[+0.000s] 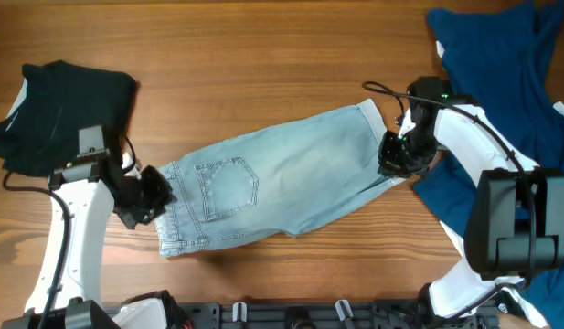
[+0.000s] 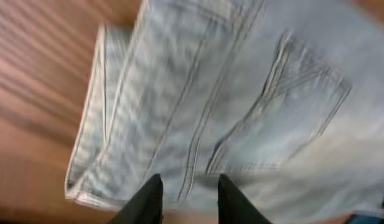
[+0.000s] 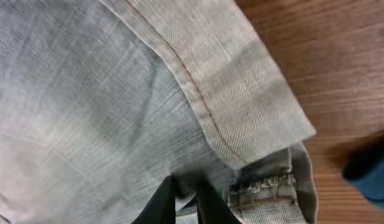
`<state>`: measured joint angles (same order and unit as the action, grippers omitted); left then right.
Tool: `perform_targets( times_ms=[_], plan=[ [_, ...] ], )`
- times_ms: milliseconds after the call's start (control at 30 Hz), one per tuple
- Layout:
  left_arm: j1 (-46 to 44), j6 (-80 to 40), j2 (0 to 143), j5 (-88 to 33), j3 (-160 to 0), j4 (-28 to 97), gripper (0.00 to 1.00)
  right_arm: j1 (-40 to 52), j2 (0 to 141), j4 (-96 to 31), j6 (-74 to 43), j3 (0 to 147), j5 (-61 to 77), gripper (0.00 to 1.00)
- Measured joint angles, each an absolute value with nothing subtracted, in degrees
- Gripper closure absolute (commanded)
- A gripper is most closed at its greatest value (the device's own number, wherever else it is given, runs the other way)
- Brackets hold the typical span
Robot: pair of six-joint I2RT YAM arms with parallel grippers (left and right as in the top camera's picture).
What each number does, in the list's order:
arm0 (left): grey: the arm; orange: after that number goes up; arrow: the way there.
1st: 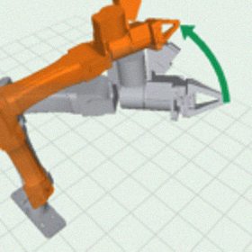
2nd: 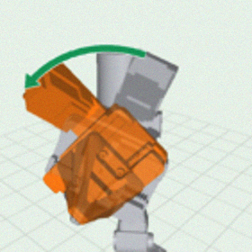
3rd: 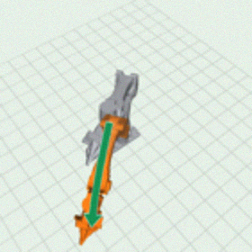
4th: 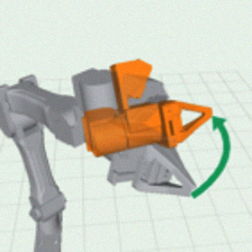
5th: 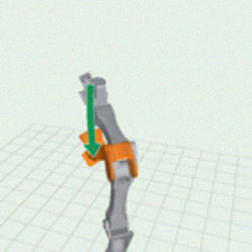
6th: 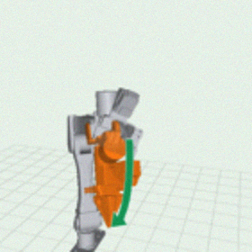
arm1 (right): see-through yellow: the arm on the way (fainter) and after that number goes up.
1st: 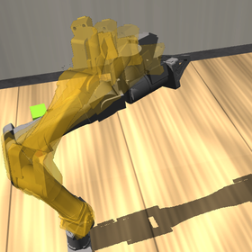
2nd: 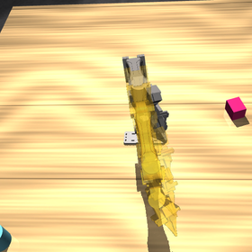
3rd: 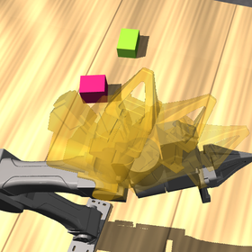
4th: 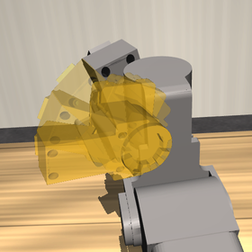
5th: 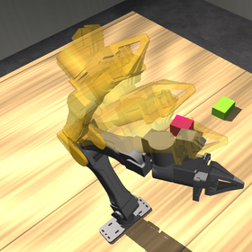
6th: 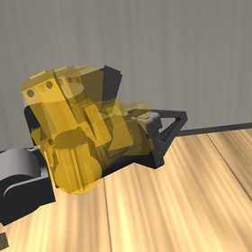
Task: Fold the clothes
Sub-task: 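Pull the folded shorts taut between both grippers, straightening them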
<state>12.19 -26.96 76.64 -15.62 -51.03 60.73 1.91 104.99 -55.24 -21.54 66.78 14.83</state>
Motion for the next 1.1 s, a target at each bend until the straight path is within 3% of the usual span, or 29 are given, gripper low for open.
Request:
perform_targets(
  times_ms=[167, 267, 367, 467, 567, 667, 767, 1100],
  plan=[
    [12.2, -30.9, 79.1, -13.0, -51.0, 56.9, 0.68, 1.9, 105.0, -55.6, -21.4, 66.8, 15.0, 0.94],
    [12.2, -32.1, 83.5, -12.6, -50.1, 56.3, 0.67, 1.9, 105.0, -55.9, -21.1, 66.8, 15.0, 0.93],
    [12.2, -32.4, 87.5, -12.7, -48.9, 56.0, 0.54, 1.9, 105.0, -55.2, -19.3, 68.3, 15.2, 0.9],
    [12.2, -33.0, 90.9, -12.7, -47.8, 54.8, 0.53, 1.9, 105.0, -49.6, -16.1, 70.4, 15.5, 0.89],
    [12.2, -33.0, 93.1, -12.7, -47.6, 51.7, 0.57, 1.9, 105.5, -48.6, -14.6, 70.4, 15.6, 0.88],
    [12.4, -33.4, 94.6, -13.1, -47.8, 51.0, 0.72, 2.5, 108.5, -48.4, -13.3, 70.4, 15.6, 0.87],
    [12.6, -33.8, 96.1, -13.3, -48.3, 50.4, 0.77, 3.2, 112.5, -47.9, -12.7, 70.4, 16.2, 0.86],
    [13.3, -34.3, 97.7, -14.8, -49.2, 50.0, 0.76, 3.5, 115.2, -29.5, -17.9, 71.2, 21.0, 0.8]
  ],
)
